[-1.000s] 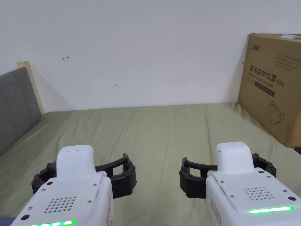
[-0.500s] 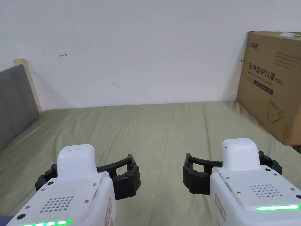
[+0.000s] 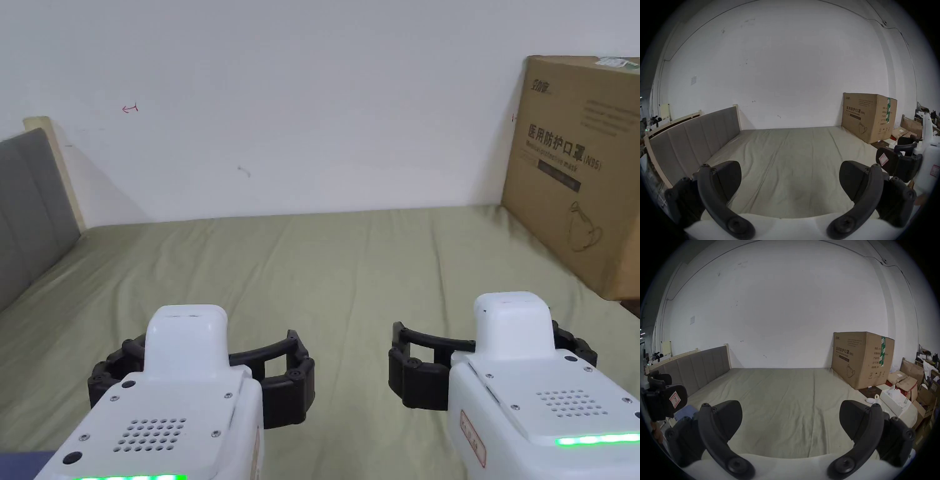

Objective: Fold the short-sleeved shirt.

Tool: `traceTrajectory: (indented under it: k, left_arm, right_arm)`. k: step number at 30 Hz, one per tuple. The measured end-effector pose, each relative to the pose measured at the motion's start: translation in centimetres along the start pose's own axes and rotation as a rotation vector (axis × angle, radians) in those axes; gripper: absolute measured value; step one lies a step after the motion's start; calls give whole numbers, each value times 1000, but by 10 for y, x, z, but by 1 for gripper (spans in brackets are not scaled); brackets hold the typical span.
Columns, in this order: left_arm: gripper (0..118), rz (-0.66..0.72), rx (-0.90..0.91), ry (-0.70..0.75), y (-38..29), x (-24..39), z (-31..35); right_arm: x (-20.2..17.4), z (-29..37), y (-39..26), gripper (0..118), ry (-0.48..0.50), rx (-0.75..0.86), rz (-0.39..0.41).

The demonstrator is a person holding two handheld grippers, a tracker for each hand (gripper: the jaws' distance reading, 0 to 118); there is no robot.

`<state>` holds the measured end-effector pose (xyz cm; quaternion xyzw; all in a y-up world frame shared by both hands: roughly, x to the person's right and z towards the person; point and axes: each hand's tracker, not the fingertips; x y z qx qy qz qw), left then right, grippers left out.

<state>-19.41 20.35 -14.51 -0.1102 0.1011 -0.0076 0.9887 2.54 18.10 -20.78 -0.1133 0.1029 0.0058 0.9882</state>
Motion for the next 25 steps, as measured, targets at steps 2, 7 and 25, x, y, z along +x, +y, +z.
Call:
traceTrajectory:
  k: [2, 7, 25]
  left_arm:
    - [118, -1, 2, 7, -1, 0, -1]
    - [118, 10, -9, -7, -1, -2, -2]
    - [118, 25, -10, 4, -5, -7, -2]
  right_arm:
    - [2, 2, -2, 118, -17, 17, -10]
    - [4, 0, -2, 118, -12, 0, -25]
    - [1, 0, 0, 118, -33, 9, 6]
